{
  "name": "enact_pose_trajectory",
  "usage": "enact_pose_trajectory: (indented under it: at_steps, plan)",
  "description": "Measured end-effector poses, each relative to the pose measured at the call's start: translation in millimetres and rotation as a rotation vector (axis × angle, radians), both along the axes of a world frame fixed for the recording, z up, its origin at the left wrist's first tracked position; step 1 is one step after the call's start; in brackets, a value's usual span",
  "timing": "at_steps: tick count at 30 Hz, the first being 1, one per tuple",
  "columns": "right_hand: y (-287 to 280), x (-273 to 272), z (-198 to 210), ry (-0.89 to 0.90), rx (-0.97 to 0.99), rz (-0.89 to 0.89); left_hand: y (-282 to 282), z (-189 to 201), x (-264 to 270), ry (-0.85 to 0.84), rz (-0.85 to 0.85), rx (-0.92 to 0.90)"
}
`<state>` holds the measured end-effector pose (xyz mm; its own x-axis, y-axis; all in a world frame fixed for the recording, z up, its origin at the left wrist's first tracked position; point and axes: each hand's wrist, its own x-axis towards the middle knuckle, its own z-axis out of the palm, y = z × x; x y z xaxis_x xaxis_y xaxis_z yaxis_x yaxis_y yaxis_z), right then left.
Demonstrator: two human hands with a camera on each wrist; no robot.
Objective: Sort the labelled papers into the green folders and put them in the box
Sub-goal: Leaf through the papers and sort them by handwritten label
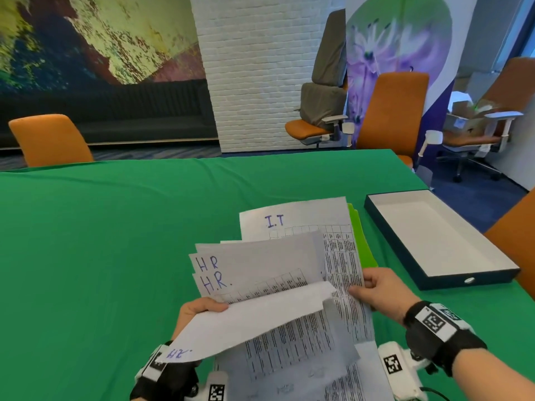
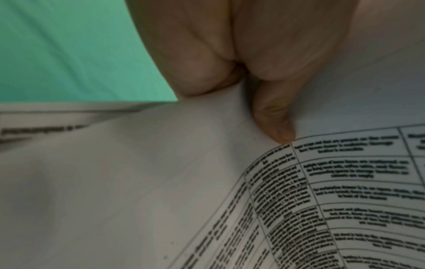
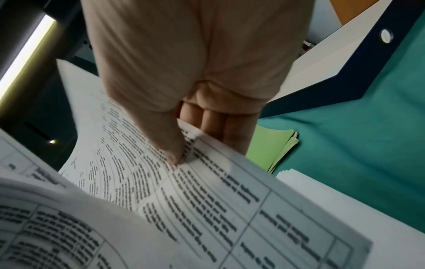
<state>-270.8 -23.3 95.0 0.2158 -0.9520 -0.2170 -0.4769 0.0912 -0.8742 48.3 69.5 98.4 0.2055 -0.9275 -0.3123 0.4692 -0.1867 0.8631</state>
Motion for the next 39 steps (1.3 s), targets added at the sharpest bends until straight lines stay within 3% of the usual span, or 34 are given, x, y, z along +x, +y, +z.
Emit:
enact_pose_trajectory:
  at_steps: [1,6,8,13,17,19,23,27,31,35,39]
  plan:
    - [1,0,-1,0.001,0.022,0.009,-1,-2,2,0.034,-0.006,0.017]
    - [11,11,-7,0.057,0.122,0.190,-5,3,4,0.235,-0.355,0.287]
    - [13,15,-7,0.051,0.152,0.217,-7,0,2,0.246,-0.325,0.230]
    - [21,21,-14,0.202,0.274,0.407,-9,-17,1,0.011,-0.049,-0.072]
    - [27,27,-17,0.349,0.296,0.551,-14,-35,12,-0.041,0.076,-0.021]
    - [25,25,-30,0.365,0.275,0.510,-17,-40,17,-0.038,0.129,0.060]
    - [19,17,-75,0.523,0.178,0.233,-12,-42,30,-0.010,0.134,0.192]
    - [30,17,-109,0.687,0.299,0.000,-9,-53,42,-0.013,0.176,0.206]
    - [40,20,-121,0.782,0.322,-0.076,-12,-76,55,-0.118,0.330,0.119]
    - [36,15,-116,0.756,0.335,-0.156,-11,-81,60,-0.188,0.336,0.095]
    - [33,-1,-107,0.743,0.208,-0.097,-12,-85,54,-0.262,0.333,0.100]
